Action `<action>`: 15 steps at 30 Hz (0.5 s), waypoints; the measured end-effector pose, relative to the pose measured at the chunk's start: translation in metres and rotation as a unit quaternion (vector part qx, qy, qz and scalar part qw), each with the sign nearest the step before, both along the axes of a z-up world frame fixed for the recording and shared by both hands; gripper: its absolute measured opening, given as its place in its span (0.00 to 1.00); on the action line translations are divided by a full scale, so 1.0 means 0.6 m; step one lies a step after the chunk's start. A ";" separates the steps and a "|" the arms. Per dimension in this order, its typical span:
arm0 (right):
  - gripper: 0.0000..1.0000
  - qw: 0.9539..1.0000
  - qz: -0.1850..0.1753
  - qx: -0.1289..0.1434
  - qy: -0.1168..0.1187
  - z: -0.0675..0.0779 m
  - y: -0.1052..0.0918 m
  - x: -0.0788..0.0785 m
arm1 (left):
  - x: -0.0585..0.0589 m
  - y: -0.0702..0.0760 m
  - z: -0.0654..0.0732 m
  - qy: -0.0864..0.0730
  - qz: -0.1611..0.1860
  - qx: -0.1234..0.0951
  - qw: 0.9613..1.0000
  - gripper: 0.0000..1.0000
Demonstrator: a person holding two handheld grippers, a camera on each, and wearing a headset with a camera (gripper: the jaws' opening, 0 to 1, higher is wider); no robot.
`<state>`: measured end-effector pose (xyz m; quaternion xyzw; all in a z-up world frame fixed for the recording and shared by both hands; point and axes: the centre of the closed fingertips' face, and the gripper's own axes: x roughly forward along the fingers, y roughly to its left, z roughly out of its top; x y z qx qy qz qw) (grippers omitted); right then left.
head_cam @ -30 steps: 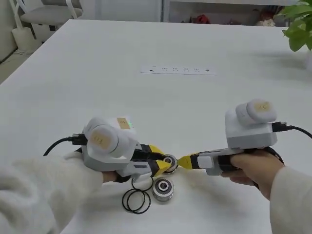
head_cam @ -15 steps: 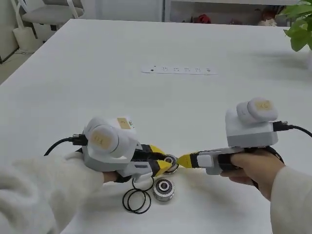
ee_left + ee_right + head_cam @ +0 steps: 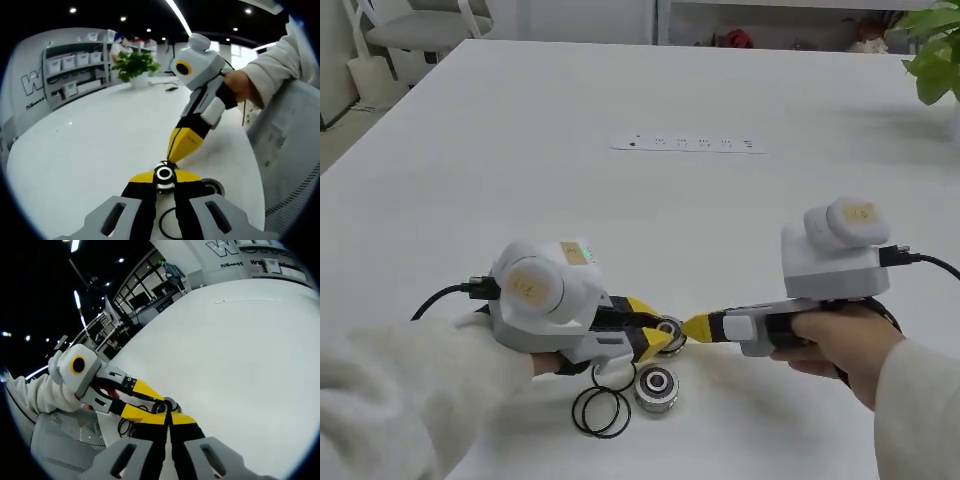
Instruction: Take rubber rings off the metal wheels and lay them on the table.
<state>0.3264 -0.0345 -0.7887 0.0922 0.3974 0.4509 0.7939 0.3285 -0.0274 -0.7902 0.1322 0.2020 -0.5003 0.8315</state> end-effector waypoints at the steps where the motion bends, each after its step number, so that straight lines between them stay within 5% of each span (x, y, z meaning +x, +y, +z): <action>1: 0.00 1.000 0.000 0.000 0.000 0.000 0.000 0.000 | 0.000 0.000 0.000 0.000 0.000 0.000 1.000 0.13; 15: 0.00 1.000 0.002 0.001 -0.001 0.004 0.003 -0.001 | -0.001 0.000 0.000 -0.001 0.001 -0.001 1.000 0.13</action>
